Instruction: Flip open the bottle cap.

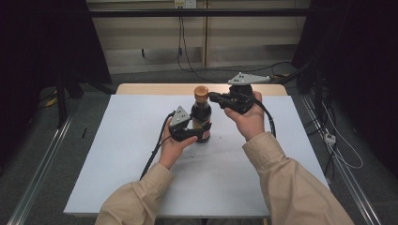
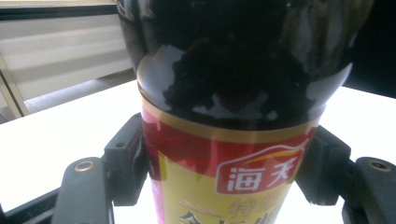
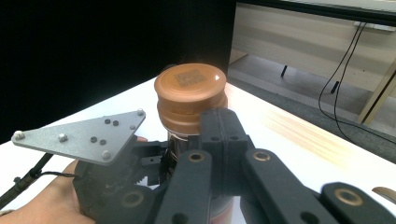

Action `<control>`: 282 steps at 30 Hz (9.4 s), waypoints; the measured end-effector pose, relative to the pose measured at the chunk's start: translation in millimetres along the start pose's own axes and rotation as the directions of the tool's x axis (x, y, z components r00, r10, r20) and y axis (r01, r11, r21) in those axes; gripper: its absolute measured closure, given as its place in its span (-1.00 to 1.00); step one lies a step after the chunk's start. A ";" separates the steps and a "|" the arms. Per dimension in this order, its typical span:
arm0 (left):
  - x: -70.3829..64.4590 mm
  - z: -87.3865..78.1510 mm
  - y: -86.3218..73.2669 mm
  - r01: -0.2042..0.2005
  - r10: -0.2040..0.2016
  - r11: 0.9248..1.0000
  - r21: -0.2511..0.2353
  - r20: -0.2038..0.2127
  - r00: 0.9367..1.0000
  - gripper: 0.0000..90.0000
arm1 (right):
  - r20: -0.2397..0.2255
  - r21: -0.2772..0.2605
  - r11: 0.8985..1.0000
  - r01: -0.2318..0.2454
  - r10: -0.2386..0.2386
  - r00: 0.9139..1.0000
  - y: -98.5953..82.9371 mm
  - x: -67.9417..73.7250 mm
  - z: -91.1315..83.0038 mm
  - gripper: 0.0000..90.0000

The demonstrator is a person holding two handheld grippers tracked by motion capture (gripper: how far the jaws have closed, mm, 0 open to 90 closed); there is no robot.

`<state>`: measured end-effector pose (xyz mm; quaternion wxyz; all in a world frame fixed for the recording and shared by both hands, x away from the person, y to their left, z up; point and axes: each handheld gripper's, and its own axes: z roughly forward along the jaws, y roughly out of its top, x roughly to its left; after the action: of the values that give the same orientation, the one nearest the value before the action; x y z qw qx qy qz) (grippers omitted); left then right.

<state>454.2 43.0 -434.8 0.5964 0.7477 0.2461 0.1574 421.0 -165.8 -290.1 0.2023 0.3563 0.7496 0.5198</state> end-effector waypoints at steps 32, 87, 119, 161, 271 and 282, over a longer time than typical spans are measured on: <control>0.3 -2.8 0.8 0.010 -0.010 1.000 0.026 -0.012 1.000 -0.30 | 0.023 0.031 0.998 0.063 -0.063 0.998 11.8 5.5 6.9 1.00; -2.2 0.9 0.2 0.011 -0.010 1.000 0.016 -0.013 1.000 -0.32 | -0.008 0.024 0.998 0.052 -0.052 0.999 1.7 2.6 -2.4 1.00; -1.7 0.8 -0.4 0.011 -0.010 1.000 0.015 -0.014 1.000 -0.32 | -0.020 0.061 0.995 0.073 -0.072 0.997 14.8 2.5 -2.6 1.00; -1.5 1.1 -1.0 0.014 -0.014 1.000 0.014 -0.016 1.000 -0.32 | -0.034 0.031 0.998 0.053 -0.052 0.998 18.6 4.1 -1.1 1.00; 5.0 -10.0 6.5 0.095 -0.095 0.995 0.011 0.038 0.995 -0.63 | 0.043 -0.033 0.999 -0.020 0.021 0.999 17.3 10.1 -5.5 -0.11; 7.3 -15.8 7.7 0.128 -0.131 0.991 0.042 0.086 0.988 -0.79 | 0.063 -0.023 0.998 -0.056 0.057 0.996 7.0 3.2 -5.6 -0.47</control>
<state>453.3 58.6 -424.0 0.6019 0.7471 0.2703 0.0807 417.4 -165.6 -281.3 0.2150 0.3915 0.7267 0.5219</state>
